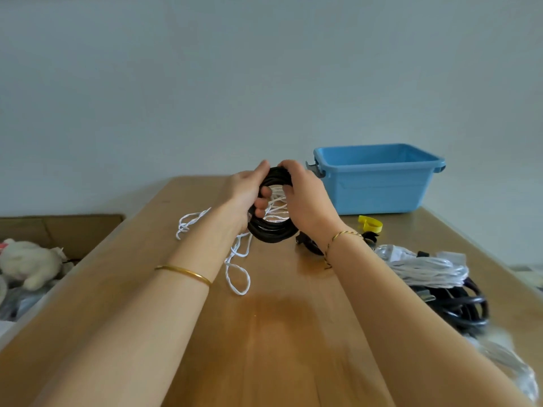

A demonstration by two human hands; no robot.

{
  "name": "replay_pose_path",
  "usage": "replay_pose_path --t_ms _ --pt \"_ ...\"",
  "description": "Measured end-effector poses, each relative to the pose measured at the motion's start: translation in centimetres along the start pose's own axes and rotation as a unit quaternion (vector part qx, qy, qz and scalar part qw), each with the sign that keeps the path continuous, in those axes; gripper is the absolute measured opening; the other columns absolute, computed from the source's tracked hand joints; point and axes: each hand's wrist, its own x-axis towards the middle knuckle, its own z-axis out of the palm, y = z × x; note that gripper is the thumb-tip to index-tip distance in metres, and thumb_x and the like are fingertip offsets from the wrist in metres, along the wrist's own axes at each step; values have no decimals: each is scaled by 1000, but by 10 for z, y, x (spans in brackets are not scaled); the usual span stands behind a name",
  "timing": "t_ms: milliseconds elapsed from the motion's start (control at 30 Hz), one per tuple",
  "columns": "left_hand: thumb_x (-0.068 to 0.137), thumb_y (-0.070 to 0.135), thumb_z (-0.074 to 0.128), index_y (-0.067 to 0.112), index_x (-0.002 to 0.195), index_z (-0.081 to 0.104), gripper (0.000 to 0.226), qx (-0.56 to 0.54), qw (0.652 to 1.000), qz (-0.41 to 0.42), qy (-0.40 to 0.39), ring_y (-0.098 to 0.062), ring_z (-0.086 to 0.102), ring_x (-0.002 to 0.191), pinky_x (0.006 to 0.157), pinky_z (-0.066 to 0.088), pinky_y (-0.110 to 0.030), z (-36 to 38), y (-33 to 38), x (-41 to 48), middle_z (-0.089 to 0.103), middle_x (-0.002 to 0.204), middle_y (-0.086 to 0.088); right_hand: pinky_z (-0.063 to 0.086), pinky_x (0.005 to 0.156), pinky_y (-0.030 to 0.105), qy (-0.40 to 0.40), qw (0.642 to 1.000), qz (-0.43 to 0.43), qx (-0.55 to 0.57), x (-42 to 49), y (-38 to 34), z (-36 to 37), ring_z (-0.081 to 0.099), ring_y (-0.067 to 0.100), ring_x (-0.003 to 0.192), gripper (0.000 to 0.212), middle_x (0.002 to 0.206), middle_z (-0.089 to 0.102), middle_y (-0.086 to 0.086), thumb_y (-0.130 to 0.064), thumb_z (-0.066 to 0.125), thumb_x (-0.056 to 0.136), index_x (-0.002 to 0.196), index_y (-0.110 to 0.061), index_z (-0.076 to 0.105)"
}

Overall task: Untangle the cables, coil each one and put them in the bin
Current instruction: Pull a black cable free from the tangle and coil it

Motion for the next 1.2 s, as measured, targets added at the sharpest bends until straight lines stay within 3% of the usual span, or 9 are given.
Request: replay_pose_path --t_ms 167,333,500,633,800,933,1033,1100,1200 --pt "91 30 60 14 74 57 23 2 1000 18 5 -9 31 34 35 26 -17 23 -1 6 47 53 3 50 77 35 -40 996 51 60 4 9 -25 57 22 84 42 110 59 8 0 38 93 131 -16 45" --pt "95 27 58 12 77 56 23 24 998 64 -2 -6 33 32 35 27 -16 35 -12 14 47 58 0 49 93 44 -192 950 203 137 17 22 -77 57 18 95 43 106 58 1 -15 51 94 136 -17 44" --pt "95 29 58 12 79 57 23 57 994 95 13 -6 34 32 36 29 -17 43 -14 18 49 60 0 52 72 37 -186 939 281 -69 22 63 -98 59 27 87 34 104 60 12 -1 54 88 122 -2 57" --pt "94 28 60 11 80 58 22 43 994 99 16 -9 33 34 35 29 -19 47 -13 21 49 58 0 51 87 35 -253 895 274 -244 14 86 -79 61 31 107 34 114 60 14 5 53 86 119 -1 60" --pt "94 27 60 12 79 58 21 35 995 96 19 -8 34 34 37 29 -22 44 -13 23 49 59 -1 46 61 27 -270 879 283 -272 17 105 -67 64 31 100 34 101 58 12 9 48 86 114 -1 64" --pt "94 27 60 12 79 58 21 33 995 92 24 -9 35 35 38 30 -22 41 -14 23 50 60 -1 42 52 24 -295 864 283 -294 19 105 -61 64 29 99 26 110 63 14 9 48 86 106 3 64" --pt "94 29 60 13 81 59 21 40 995 92 27 -9 35 37 37 30 -22 39 -14 24 51 62 -1 39 51 25 -293 856 284 -317 18 103 -61 55 25 78 18 82 57 10 4 51 88 71 -2 54" --pt "93 30 61 13 83 60 20 44 994 92 29 -9 36 38 37 31 -22 37 -13 24 51 63 -1 43 56 27 -279 862 285 -314 18 105 -60 49 23 68 25 70 50 8 1 53 87 64 -6 49" --pt "93 30 61 12 85 60 20 42 994 93 32 -7 36 35 36 31 -21 32 -10 24 51 63 -1 34 48 26 -235 874 292 -308 15 105 -59 46 19 55 32 61 48 7 4 50 88 57 -5 45"
